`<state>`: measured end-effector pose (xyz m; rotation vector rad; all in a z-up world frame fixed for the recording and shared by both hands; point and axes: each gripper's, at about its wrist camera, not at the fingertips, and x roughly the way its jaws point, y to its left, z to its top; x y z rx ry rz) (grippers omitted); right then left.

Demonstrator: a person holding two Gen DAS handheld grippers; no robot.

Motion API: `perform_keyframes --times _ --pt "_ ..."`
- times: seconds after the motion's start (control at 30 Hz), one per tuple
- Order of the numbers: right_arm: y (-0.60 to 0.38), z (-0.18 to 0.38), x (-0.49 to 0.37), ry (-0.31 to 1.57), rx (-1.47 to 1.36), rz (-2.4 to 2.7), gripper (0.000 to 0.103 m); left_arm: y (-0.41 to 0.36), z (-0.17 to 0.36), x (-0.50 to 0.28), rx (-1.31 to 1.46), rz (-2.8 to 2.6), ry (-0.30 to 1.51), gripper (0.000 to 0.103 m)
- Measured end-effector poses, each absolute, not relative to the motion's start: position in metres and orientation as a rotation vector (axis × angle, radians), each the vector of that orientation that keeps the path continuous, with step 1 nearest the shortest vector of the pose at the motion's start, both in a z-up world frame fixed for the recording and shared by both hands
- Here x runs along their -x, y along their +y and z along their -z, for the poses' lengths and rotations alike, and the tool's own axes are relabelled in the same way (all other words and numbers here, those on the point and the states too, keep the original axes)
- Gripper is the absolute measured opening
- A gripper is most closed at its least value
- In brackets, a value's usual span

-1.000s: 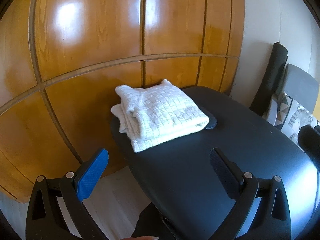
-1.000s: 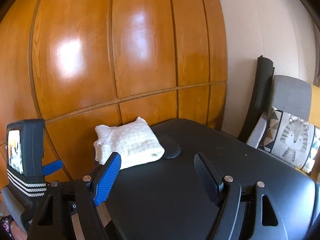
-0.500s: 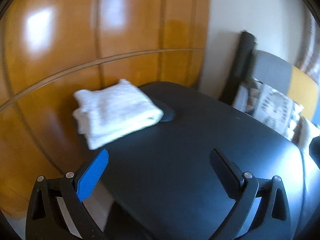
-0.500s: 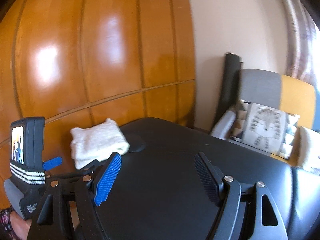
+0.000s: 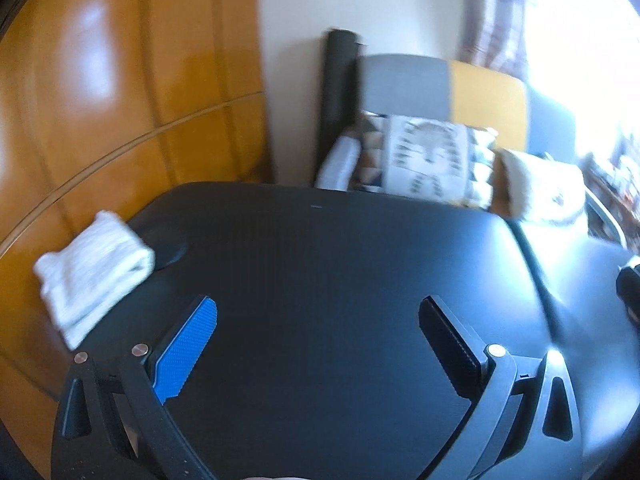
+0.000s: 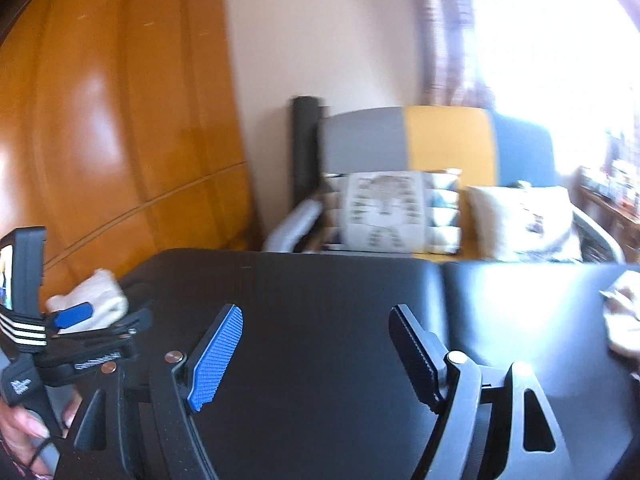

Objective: Fold clothes
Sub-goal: 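Swing both tools from the white towel toward the beige sweater pile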

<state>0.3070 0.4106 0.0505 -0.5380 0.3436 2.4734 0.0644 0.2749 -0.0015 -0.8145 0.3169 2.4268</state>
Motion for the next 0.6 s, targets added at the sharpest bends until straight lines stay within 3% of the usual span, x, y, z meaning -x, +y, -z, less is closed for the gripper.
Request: perform_keyframes --times 0.33,0.6 --pt "0.498 -0.025 -0.415 0.467 0.549 -2.050 0.078 0.404 0.047 -0.153 0.858 -2.121 0.492 0.103" --pt "0.522 -0.024 -0.474 0.485 0.521 -1.904 0.078 0.446 0.044 -0.254 0.778 -2.050 0.510 0.103"
